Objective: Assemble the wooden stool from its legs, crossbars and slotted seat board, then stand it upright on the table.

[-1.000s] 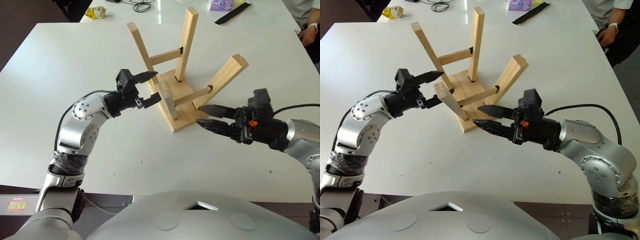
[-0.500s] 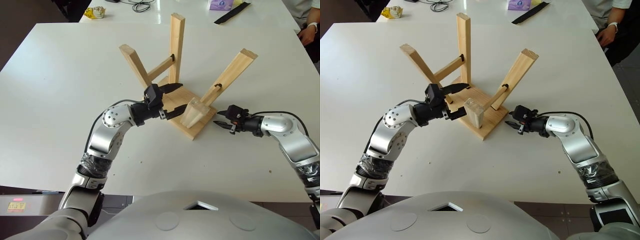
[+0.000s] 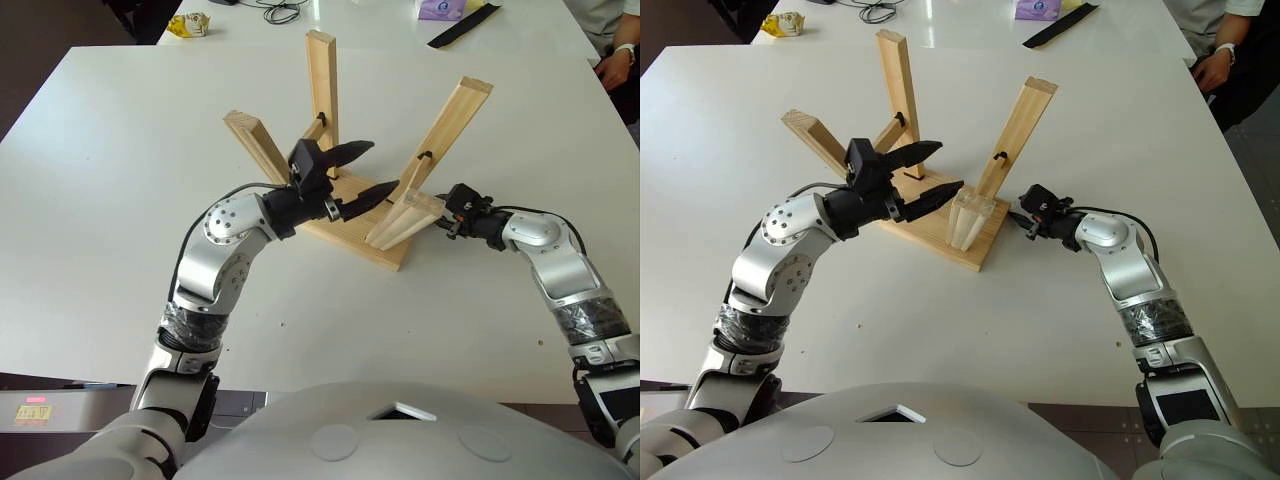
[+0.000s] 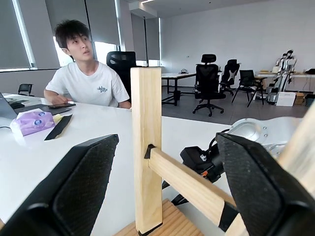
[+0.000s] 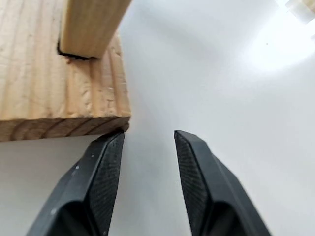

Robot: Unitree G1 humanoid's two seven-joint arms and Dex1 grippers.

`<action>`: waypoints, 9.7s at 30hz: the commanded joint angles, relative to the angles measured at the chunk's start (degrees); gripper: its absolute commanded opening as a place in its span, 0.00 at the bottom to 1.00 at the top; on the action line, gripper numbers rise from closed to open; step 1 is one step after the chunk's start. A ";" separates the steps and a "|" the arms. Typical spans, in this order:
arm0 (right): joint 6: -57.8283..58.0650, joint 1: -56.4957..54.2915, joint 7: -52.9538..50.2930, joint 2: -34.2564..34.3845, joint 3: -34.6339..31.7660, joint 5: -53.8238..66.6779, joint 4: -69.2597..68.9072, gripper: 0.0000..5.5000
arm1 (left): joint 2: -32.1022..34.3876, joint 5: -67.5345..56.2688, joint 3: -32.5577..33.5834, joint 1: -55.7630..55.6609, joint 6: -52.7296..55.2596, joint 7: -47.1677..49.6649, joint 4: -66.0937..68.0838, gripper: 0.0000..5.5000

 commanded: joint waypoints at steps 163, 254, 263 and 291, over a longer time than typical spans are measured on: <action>9.00 20.84 -0.53 0.85 -2.81 -7.20 -30.08 0.16 | 17.10 28.05 2.47 30.92 -37.70 0.56 21.11 0.51; 19.77 35.77 8.82 -6.33 -10.80 19.41 -39.80 0.30 | 17.67 21.96 5.22 40.40 -27.65 -6.63 12.40 0.51; 18.98 32.99 7.63 -4.98 -7.62 18.07 -38.43 0.30 | 16.96 23.05 3.54 38.69 -27.61 -5.89 13.33 0.51; 22.50 42.11 7.29 -8.24 -11.89 22.34 -53.17 0.19 | 26.38 13.52 8.22 44.83 -21.02 -12.81 -3.41 0.36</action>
